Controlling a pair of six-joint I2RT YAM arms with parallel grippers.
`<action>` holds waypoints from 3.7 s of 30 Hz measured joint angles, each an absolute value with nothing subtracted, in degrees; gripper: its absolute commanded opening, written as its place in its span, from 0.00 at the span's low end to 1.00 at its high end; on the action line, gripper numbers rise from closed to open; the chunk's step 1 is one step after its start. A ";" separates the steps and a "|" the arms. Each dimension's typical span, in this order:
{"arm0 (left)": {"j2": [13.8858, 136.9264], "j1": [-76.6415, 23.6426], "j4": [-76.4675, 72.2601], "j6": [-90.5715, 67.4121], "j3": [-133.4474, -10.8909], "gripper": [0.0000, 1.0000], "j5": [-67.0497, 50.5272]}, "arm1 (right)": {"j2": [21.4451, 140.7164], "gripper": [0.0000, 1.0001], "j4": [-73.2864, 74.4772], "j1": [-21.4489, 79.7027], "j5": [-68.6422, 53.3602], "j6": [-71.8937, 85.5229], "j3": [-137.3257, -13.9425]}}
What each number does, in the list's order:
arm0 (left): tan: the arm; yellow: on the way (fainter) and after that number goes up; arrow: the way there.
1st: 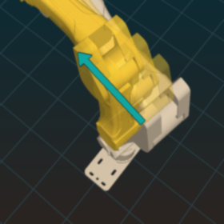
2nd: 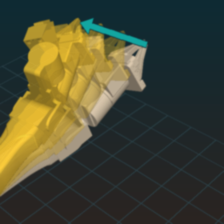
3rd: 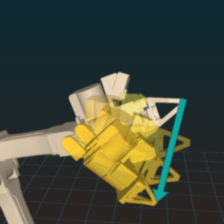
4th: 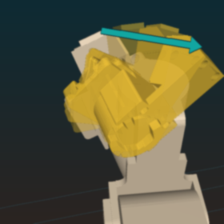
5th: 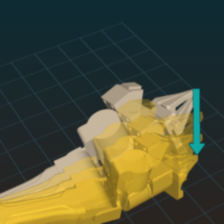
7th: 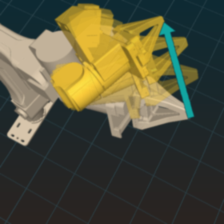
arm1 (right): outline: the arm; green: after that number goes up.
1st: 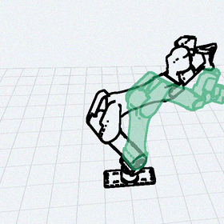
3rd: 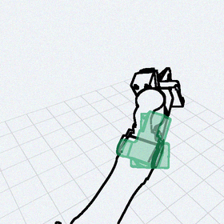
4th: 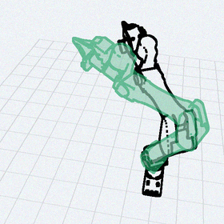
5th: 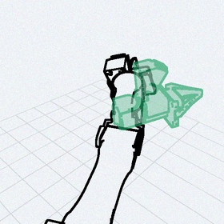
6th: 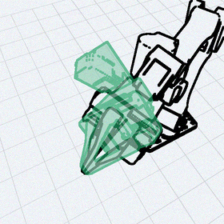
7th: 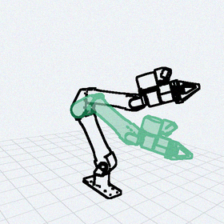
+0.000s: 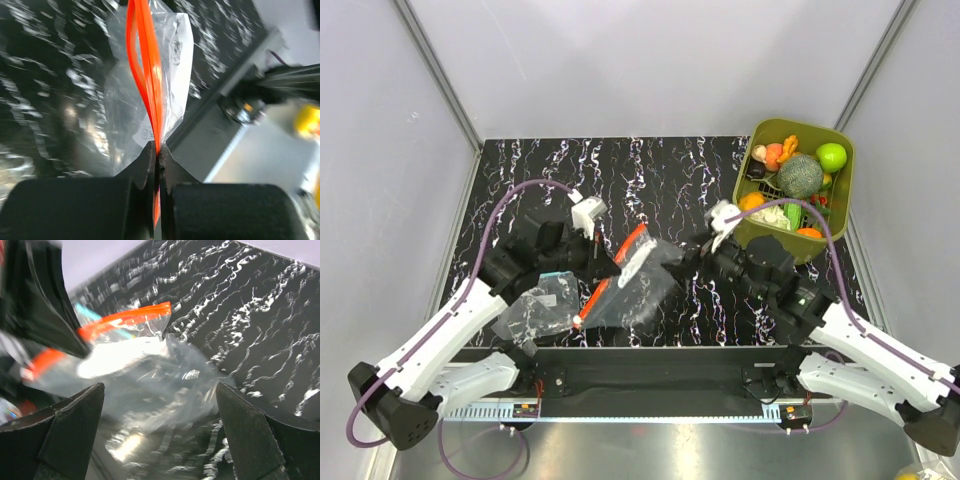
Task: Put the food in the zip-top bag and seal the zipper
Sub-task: Open the zipper of the food storage bag at the center of the board.
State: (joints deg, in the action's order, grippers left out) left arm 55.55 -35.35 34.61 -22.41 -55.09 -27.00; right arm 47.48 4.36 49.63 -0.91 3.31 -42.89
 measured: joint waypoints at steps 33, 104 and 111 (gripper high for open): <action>59.02 -54.81 35.38 -28.03 -53.54 0.00 26.41 | 77.95 0.74 16.16 50.15 3.53 56.25 -65.43; 63.26 -53.17 31.24 -28.71 -55.24 0.43 7.68 | 70.46 0.00 -4.21 50.30 1.30 51.13 -45.28; 63.70 -53.19 30.92 -30.48 -54.54 0.44 8.95 | 70.13 0.00 -4.67 50.30 1.04 50.74 -45.28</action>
State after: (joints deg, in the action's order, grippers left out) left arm 63.70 -53.19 30.92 -30.48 -54.54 8.95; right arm 70.13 -4.67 50.30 1.04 50.74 -45.28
